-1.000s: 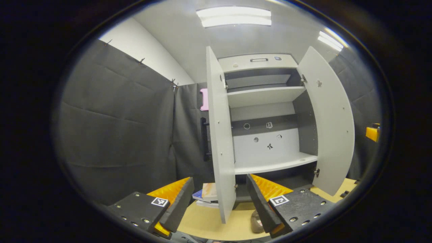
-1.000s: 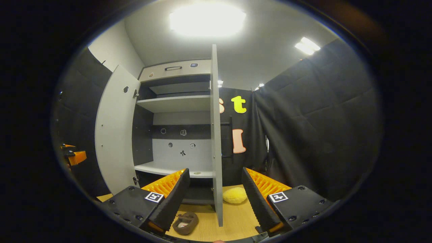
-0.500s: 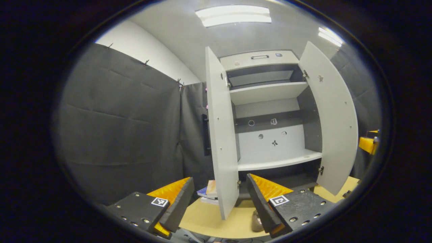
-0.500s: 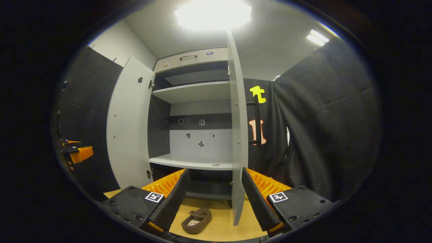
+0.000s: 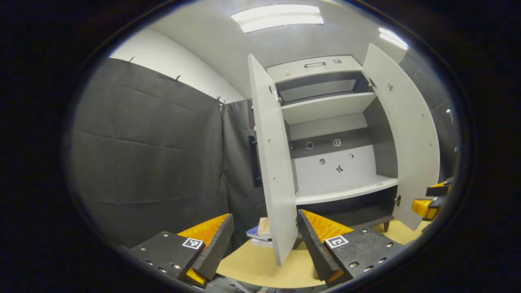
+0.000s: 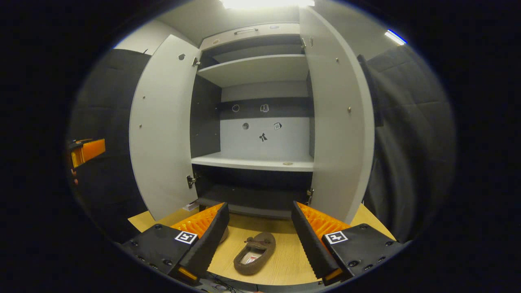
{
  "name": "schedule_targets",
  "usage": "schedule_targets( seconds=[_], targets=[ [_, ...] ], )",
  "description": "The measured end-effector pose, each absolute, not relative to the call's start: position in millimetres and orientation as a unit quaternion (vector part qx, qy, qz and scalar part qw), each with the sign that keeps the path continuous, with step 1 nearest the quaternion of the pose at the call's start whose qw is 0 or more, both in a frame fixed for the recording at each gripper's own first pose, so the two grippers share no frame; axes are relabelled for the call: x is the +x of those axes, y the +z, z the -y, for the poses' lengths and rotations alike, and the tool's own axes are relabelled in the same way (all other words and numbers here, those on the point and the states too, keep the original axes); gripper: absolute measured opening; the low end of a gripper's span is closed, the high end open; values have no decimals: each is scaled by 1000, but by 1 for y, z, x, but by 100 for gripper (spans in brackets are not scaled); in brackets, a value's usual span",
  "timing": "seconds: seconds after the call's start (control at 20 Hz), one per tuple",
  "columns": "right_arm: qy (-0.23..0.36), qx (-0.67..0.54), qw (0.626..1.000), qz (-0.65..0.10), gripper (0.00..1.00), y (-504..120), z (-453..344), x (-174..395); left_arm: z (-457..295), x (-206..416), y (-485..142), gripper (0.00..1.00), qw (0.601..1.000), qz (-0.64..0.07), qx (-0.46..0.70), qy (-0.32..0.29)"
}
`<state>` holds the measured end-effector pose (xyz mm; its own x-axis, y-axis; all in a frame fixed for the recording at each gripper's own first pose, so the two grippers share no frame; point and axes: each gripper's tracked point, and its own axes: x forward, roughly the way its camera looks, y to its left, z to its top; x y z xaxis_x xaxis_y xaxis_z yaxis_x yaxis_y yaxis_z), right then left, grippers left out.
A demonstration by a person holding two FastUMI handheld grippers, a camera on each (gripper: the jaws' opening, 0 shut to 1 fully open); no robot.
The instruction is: Grab one shoe with the right hand and put it into the shoe cabinet, grab the other shoe with the left hand and put it into the shoe cabinet; then close the right door with the right hand and the left door with the left hand.
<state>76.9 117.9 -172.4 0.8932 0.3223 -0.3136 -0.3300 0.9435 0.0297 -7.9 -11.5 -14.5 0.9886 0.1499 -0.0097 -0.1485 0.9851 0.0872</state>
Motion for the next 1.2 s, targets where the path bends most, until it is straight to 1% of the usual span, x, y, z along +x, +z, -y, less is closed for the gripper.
schedule_targets(
  seconds=[0.45,0.5,0.7,0.95,1.2],
  targets=[
    [183,-26,945,-270,98,-272,-163,103,-18,11,-28,92,994,-9,43,96],
    [184,-28,942,-279,98,-282,-167,103,-23,12,-28,99,994,-10,44,100],
    [189,-36,927,-322,98,-321,-181,110,-40,13,-32,99,992,-15,45,119],
    [181,-46,913,-362,98,-359,-187,113,-56,13,-42,99,989,-27,50,137],
    [175,-55,895,-407,98,-394,-190,106,-68,7,-49,99,986,-40,53,152]
  ],
)
